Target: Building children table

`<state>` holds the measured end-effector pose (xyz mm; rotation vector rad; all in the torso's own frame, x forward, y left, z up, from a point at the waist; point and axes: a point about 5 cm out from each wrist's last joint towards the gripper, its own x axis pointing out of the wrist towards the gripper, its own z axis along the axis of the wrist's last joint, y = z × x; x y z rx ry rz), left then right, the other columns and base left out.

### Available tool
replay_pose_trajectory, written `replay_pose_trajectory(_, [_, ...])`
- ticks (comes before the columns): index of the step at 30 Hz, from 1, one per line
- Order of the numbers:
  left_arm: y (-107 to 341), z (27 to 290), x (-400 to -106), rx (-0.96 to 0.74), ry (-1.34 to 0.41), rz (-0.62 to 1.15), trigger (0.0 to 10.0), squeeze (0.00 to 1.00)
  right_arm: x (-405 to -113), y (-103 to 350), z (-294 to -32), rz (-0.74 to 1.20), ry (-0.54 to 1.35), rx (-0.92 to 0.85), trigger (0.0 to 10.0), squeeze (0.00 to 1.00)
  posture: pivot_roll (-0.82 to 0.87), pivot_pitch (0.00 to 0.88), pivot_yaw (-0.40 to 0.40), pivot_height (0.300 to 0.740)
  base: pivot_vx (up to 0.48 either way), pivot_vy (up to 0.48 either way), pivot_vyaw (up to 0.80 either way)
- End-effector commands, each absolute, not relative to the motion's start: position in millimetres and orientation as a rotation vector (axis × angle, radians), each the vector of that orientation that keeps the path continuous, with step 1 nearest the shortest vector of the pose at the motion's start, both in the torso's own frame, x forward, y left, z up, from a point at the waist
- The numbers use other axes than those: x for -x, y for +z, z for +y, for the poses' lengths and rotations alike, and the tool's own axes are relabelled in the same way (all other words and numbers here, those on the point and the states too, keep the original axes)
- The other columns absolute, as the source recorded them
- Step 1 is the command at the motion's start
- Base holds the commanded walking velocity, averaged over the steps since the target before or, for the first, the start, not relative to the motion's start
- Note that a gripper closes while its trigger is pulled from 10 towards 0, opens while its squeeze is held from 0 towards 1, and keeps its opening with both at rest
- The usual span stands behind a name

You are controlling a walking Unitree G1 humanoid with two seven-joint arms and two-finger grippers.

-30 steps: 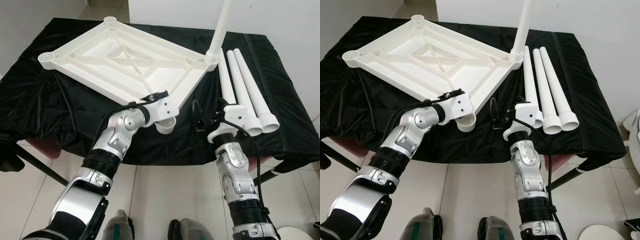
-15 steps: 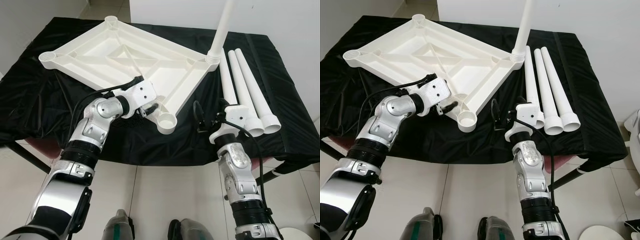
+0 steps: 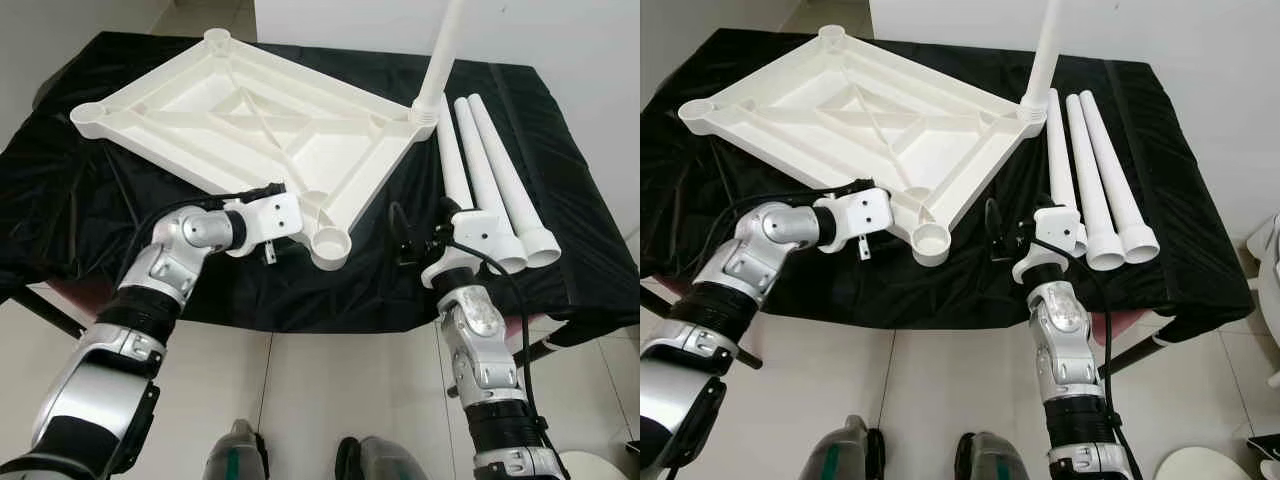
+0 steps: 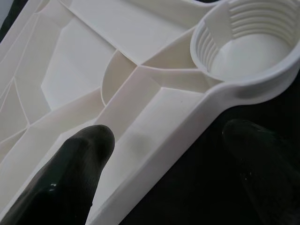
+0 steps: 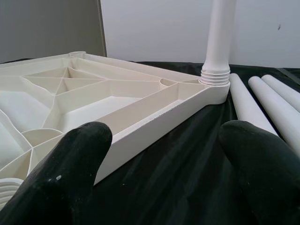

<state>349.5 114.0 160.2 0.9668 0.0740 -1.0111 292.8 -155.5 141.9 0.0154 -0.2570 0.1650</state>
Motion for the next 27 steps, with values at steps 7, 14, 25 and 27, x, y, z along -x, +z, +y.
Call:
replay_pose_trajectory(7, [153,104,-349,-1.023,-1.019,0.07,10.0,0.0,-291,141,-156,-0.249,0.169,-0.012,10.0,0.0,-0.01,0.05,-0.01,0.74,0.0,0.0,0.0])
replay_pose_trajectory(14, [153,92,-350,-1.016,-1.02,0.038,10.0,0.0,-291,141,-155,-0.25,0.169,-0.013,10.0,0.0,-0.02,0.051,-0.008,0.74,0.0,0.0,0.0])
replay_pose_trajectory(25, [159,51,-347,-1.0,-1.089,-0.044,10.0,0.0,-292,141,-154,-0.252,0.162,-0.018,10.0,0.0,-0.03,0.039,0.008,0.74,0.0,0.0,0.0])
replay_pose_trajectory(27, [160,42,-346,-1.003,-1.108,-0.06,10.0,0.0,-291,141,-154,-0.254,0.159,-0.021,10.0,0.0,-0.03,0.034,0.016,0.74,0.0,0.0,0.0])
